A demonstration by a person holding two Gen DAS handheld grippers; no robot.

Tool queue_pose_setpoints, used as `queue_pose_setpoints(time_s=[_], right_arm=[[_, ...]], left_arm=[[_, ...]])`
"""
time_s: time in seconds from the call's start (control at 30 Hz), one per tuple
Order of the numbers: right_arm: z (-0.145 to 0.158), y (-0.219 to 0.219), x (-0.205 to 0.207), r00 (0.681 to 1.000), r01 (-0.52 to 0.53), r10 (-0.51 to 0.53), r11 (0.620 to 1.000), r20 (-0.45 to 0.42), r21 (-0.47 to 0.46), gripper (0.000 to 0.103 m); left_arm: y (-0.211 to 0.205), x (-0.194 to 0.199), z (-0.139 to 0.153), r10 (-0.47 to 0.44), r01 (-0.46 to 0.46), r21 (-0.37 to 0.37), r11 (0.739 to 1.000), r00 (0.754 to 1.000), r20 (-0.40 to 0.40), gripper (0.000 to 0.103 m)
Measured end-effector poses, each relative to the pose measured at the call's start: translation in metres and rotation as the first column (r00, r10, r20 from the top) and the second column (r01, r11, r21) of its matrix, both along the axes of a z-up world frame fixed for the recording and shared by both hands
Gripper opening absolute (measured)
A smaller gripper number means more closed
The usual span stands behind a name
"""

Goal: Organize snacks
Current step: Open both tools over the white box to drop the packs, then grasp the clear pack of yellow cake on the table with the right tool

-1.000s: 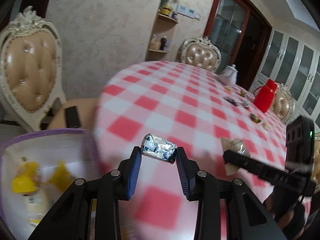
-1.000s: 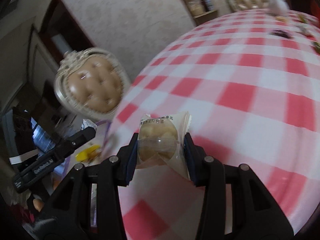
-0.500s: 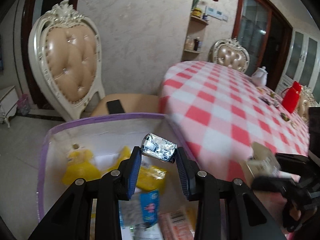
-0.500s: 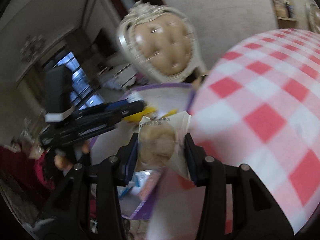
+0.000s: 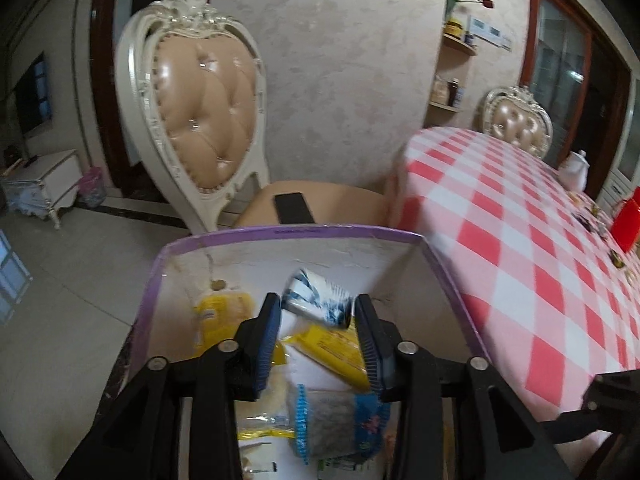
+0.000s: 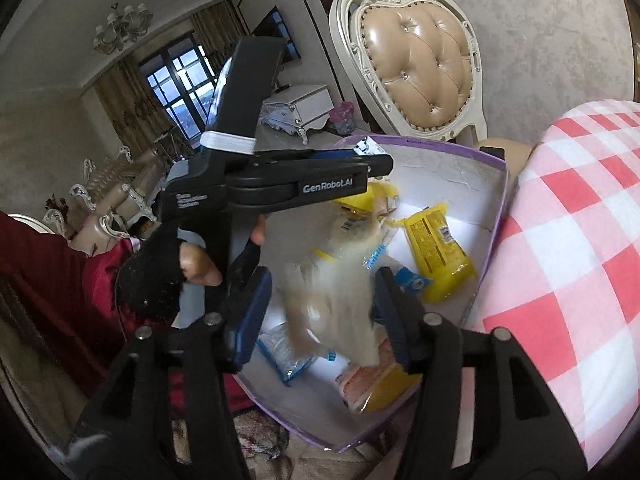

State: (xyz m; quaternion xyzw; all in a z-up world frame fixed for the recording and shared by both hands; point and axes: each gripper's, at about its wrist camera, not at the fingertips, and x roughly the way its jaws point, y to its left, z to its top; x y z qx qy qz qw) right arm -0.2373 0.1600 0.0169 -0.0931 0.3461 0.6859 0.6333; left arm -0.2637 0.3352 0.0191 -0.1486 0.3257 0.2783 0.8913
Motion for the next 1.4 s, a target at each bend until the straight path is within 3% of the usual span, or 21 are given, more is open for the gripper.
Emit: queue_pose_setpoints(time_s=[0.07, 0.1, 0.3, 0.43, 0.53, 0.6, 0.67, 0.73, 0.83, 0.87, 0.93, 1.0, 1.1, 1.2, 1.3, 1.37, 1.4], right_arm=[[0.004, -0.005, 0.007, 0.999, 0.03, -0.03, 0.999, -0.013, 0.017, 0.061], [0.006, -0.008, 0.01, 0.999, 0.047, -0.046, 0.998, -0.019, 0.029, 0.061], [0.022, -0.029, 0.028, 0.988, 0.155, -0.154, 0.985, -0.015, 0.075, 0.069], [0.029, -0.055, 0.044, 0.968, 0.249, -0.25, 0.967, 0.021, 0.058, 0.075], [0.032, -0.09, 0.066, 0.935, 0.349, -0.351, 0.936, 0.043, 0.04, 0.078], [0.032, -0.129, 0.087, 0.889, 0.455, -0.456, 0.89, 0.041, 0.03, 0.079], [0.031, -0.168, 0.107, 0.826, 0.562, -0.563, 0.827, 0.029, 0.026, 0.08], [0.029, -0.217, 0.13, 0.725, 0.688, -0.688, 0.725, 0.0, 0.026, 0.081], [0.026, -0.297, 0.159, 0.514, 0.858, -0.856, 0.513, -0.049, 0.027, 0.081], [0.026, -0.315, 0.165, 0.468, 0.883, -0.88, 0.468, -0.074, 0.027, 0.081], [0.024, -0.369, 0.177, 0.326, 0.945, -0.933, 0.325, -0.155, 0.034, 0.081], [0.021, -0.41, 0.183, 0.207, 0.978, -0.953, 0.207, -0.223, 0.026, 0.084], [0.015, -0.45, 0.19, 0.047, 0.999, -0.977, 0.051, -0.21, -0.012, 0.085], [0.01, -0.468, 0.2, -0.037, 0.999, -0.983, -0.03, -0.182, -0.045, 0.085], [0.008, -0.465, 0.216, -0.066, 0.996, -0.992, -0.059, -0.11, -0.062, 0.085], [0.008, -0.465, 0.232, -0.08, 0.994, -0.995, -0.077, -0.053, -0.072, 0.085], [0.009, -0.466, 0.24, -0.083, 0.994, -0.996, -0.079, -0.041, -0.076, 0.085]], left_arm=[[-0.001, -0.001, 0.001, 0.02, -0.02, 0.013, 1.0, 1.0, 0.002, 0.07], [-0.001, -0.001, 0.001, 0.021, -0.022, 0.016, 1.0, 1.0, 0.007, 0.073], [-0.017, 0.009, 0.006, -0.013, 0.013, 0.043, 0.999, 1.0, 0.0, 0.075], [-0.04, 0.029, 0.021, -0.082, 0.082, -0.004, 0.997, 0.996, 0.042, 0.076], [-0.073, 0.055, 0.043, -0.187, 0.196, -0.067, 0.978, 0.974, 0.124, 0.083], [-0.105, 0.079, 0.058, -0.274, 0.293, -0.088, 0.952, 0.944, 0.185, 0.085], [-0.136, 0.103, 0.069, -0.351, 0.376, -0.086, 0.923, 0.911, 0.218, 0.085], [-0.18, 0.141, 0.08, -0.445, 0.477, -0.089, 0.874, 0.861, 0.246, 0.085], [-0.231, 0.195, 0.084, -0.519, 0.565, -0.126, 0.815, 0.809, 0.275, 0.085], [-0.247, 0.215, 0.082, -0.537, 0.586, -0.145, 0.797, 0.798, 0.273, 0.085], [-0.274, 0.252, 0.074, -0.553, 0.601, -0.185, 0.778, 0.794, 0.252, 0.085], [-0.292, 0.283, 0.062, -0.544, 0.588, -0.241, 0.772, 0.807, 0.229, 0.085], [-0.313, 0.323, 0.044, -0.535, 0.576, -0.298, 0.761, 0.818, 0.212, 0.085], [-0.332, 0.357, 0.029, -0.53, 0.569, -0.362, 0.739, 0.821, 0.21, 0.085], [-0.346, 0.379, 0.014, -0.529, 0.569, -0.414, 0.711, 0.82, 0.217, 0.085], [-0.357, 0.386, 0.01, -0.558, 0.608, -0.396, 0.688, 0.792, 0.248, 0.085], [-0.361, 0.385, 0.009, -0.576, 0.63, -0.358, 0.689, 0.776, 0.257, 0.085]])
